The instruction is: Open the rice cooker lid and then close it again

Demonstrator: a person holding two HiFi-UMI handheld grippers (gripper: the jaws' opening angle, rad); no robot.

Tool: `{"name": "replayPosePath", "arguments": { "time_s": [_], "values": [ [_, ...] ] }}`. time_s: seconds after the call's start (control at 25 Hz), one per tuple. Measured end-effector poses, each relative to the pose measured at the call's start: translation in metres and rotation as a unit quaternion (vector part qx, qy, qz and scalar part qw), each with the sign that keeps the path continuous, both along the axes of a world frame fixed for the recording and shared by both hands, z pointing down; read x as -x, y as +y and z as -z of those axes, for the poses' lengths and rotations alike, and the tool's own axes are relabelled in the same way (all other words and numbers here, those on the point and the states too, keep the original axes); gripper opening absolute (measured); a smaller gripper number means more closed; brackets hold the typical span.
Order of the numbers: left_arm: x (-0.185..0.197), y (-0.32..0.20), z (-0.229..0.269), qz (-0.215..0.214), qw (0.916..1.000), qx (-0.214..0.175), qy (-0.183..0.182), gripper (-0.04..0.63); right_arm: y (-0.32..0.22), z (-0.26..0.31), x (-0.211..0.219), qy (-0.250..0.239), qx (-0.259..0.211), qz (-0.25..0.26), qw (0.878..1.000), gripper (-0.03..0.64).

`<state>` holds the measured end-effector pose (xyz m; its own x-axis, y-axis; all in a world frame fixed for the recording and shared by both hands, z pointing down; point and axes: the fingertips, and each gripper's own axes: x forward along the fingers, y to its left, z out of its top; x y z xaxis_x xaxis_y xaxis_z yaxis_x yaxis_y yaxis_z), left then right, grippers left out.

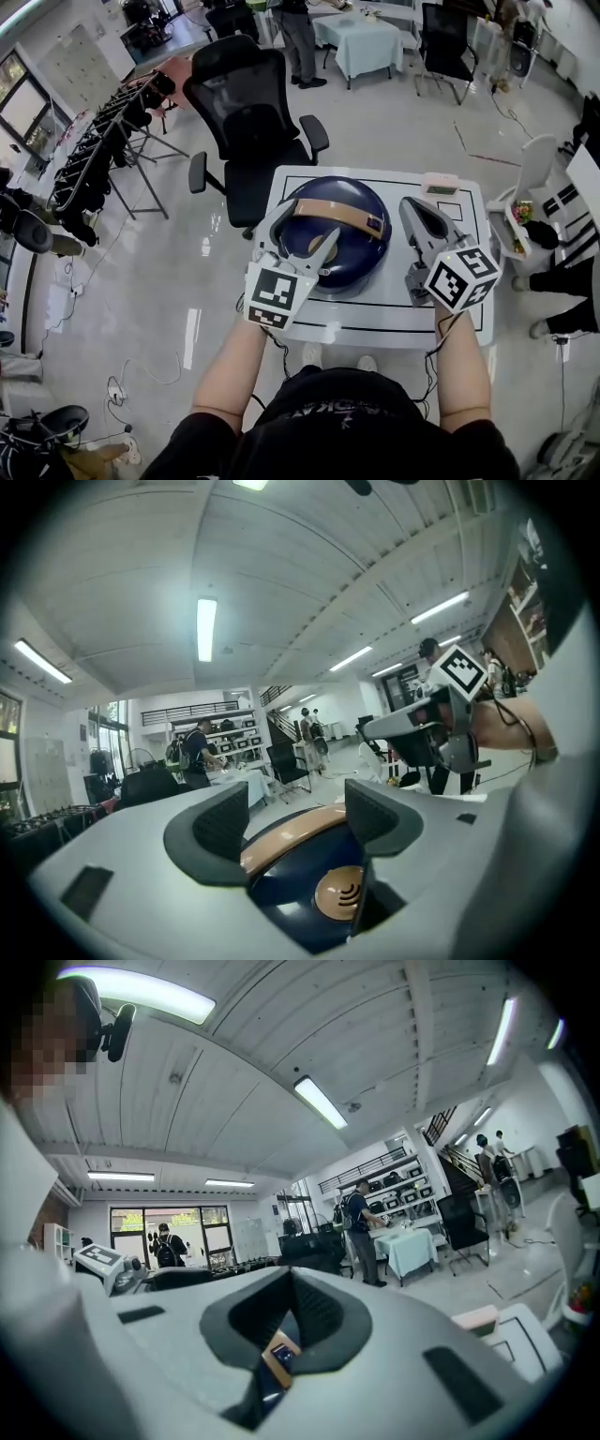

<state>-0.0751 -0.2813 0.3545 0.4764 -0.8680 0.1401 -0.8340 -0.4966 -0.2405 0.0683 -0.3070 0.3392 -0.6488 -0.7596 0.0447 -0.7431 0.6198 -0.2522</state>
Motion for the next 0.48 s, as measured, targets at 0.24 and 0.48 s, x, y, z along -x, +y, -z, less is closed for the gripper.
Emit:
{"name": "replayPosePath", "arguments": {
  "time_s": [0.24,0.48],
  "values": [
    [-0.001,-0.011,-0.023,-0.037,0.9974,0.005,-0.061,0.319,-0.004,-0.017,0.012,0.005,0.023,-0.017,1.000,0.002],
    [-0.009,-0.022,-0.044,-0.081,0.9884,0.012,-0.128,0.315,-0.011,-0.042,0.022,0.014,0.057,-0.034,0.998,0.002]
  ]
}}
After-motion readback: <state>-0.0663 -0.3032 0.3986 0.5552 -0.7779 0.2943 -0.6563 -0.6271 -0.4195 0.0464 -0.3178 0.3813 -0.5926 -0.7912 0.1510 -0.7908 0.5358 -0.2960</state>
